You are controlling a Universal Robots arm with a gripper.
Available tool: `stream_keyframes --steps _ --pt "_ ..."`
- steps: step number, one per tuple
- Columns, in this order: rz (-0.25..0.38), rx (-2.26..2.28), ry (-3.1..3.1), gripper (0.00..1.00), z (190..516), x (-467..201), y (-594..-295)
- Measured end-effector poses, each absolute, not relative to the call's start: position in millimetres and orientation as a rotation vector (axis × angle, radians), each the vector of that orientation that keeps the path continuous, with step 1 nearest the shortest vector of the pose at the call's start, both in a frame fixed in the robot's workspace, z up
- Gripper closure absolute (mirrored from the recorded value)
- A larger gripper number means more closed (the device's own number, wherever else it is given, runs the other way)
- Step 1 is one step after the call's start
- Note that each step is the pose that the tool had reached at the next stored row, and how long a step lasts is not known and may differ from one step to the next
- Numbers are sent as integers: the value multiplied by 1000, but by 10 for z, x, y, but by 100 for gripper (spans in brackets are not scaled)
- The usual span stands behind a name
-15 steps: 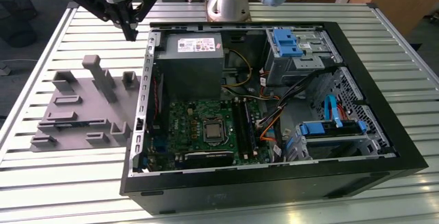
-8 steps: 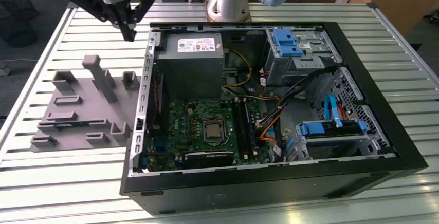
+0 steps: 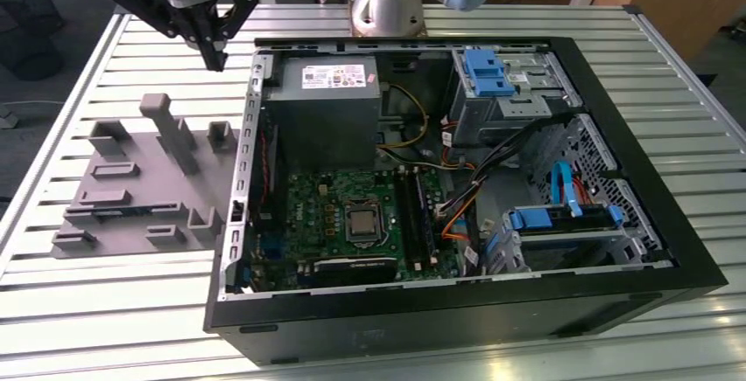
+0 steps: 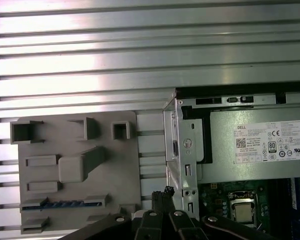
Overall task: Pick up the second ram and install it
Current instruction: 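Reach for the second ram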
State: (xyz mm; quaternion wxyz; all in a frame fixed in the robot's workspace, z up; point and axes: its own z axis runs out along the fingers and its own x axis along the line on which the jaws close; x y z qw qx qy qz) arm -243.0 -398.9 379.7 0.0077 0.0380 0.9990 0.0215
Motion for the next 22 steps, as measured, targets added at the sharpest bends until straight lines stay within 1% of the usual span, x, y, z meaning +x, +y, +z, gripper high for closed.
stream_keyframes --steps 22 --pt "67 119 3125 89 3778 -2580 -3990"
